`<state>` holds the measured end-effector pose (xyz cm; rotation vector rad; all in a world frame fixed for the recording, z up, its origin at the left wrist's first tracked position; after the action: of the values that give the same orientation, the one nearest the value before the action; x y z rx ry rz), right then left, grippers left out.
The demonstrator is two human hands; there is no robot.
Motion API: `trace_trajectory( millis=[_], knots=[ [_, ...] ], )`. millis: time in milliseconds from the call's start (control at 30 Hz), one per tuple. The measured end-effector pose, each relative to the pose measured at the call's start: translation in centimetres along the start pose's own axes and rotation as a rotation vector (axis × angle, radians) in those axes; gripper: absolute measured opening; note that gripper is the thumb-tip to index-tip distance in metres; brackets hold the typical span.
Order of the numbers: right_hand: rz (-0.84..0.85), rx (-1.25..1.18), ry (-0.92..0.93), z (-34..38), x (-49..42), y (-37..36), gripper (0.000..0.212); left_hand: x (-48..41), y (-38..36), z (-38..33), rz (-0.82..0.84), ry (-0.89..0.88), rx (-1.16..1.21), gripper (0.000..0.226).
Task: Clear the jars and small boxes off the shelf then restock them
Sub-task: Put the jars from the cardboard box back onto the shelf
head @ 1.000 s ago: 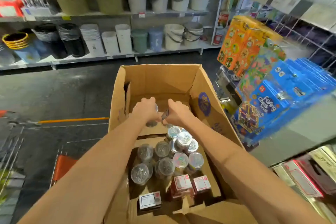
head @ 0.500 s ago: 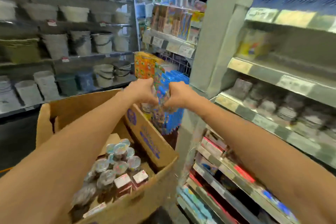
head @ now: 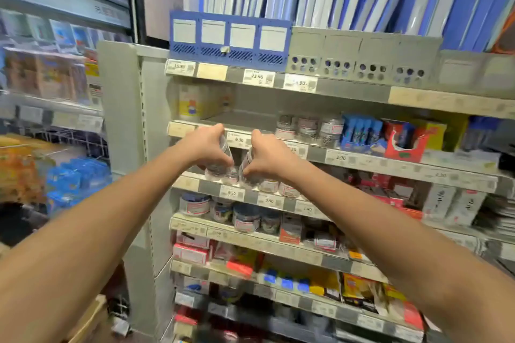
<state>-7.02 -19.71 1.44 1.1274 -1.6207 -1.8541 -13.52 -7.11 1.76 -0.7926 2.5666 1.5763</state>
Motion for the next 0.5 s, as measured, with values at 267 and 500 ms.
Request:
trace_trajectory(
  millis=[267,500],
  knots=[
    [-0.077,0.070,-0.284,-9.5,0.6,2.3,0.039,-6.0,-3.4,-6.4,-0.042,-0.149,0.034,0.052],
    [-0.160,0.099,-0.373,-12.8,-3.0,3.3,0.049,-11.5,-4.7,-8.3,-0.044,-0.249,0.019,0.062]
  ],
)
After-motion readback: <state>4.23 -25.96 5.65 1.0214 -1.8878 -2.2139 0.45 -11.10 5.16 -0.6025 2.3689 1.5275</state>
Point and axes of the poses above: each hand's wrist, its own x-axis away from the middle knuckle, its own y-axis out of the back of the hand, z = x × y, the point moved 4 cm from there along -x, towards the middle knuckle, and after that the axes turned 10 degrees about x, right-handed, at the moved point
